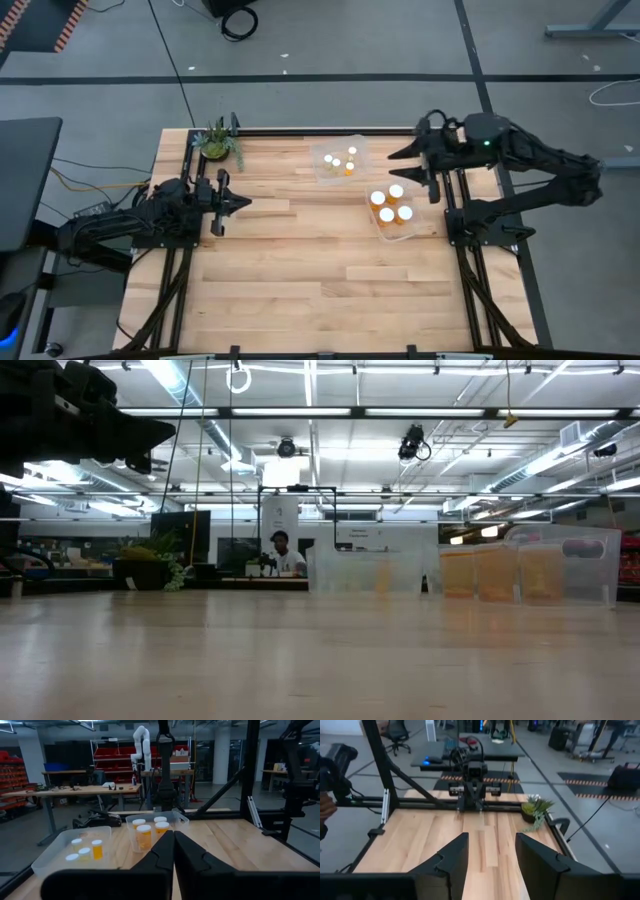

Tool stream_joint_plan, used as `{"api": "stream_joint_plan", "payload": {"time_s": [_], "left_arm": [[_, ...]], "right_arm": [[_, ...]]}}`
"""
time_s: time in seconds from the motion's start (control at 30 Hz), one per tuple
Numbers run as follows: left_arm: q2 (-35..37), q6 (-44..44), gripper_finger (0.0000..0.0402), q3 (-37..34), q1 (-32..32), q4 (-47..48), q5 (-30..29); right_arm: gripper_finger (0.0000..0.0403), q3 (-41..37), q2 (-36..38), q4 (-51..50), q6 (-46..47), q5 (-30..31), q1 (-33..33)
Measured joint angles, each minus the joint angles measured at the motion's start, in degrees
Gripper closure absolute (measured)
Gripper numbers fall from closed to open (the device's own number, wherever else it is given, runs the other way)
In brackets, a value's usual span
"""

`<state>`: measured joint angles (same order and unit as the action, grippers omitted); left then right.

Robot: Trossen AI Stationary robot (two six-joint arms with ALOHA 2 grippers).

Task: Pick and place medicine bottles into bin by pill shape (circle, oval)
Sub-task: Return to Home Position

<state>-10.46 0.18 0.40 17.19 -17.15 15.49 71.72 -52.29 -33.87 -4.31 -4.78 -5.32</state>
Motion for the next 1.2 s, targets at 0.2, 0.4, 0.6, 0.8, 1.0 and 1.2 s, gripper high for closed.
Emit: {"api": "stream_joint_plan", "payload": {"time_s": [0.2,0.4,0.6,0.8,1.0,1.2], "left_arm": [[0.0,-0.62,0.0385,0.0,0.0,0.04,0.0],[0.0,-0.6,0.0377,0.0,0.0,0.09,0.0],[0.0,-0.58,0.0388,0.0,0.0,0.28,0.0],[0.0,-0.58,0.0383,0.0,-0.02,0.28,0.0],[0.0,-0.58,0.038,0.0,-0.02,0.28,0.0],[0.0,-0.59,0.0389,0.0,-0.02,0.28,0.01]], "right_arm": [[0.0235,0.0,3.5,-0.04,-0.45,-1.77,0.0],[0.0235,-3.71,6.7,0.76,0.08,-2.96,0.75],[0.0235,-12.4,11.66,4.53,0.96,-2.98,1.46],[0.0235,-20.56,17.69,8.37,2.82,-2.91,1.46],[0.0235,-27.98,23.82,12.65,4.56,-2.82,1.46],[0.0235,-33.78,27.87,16.0,5.82,-2.83,1.46]]}}
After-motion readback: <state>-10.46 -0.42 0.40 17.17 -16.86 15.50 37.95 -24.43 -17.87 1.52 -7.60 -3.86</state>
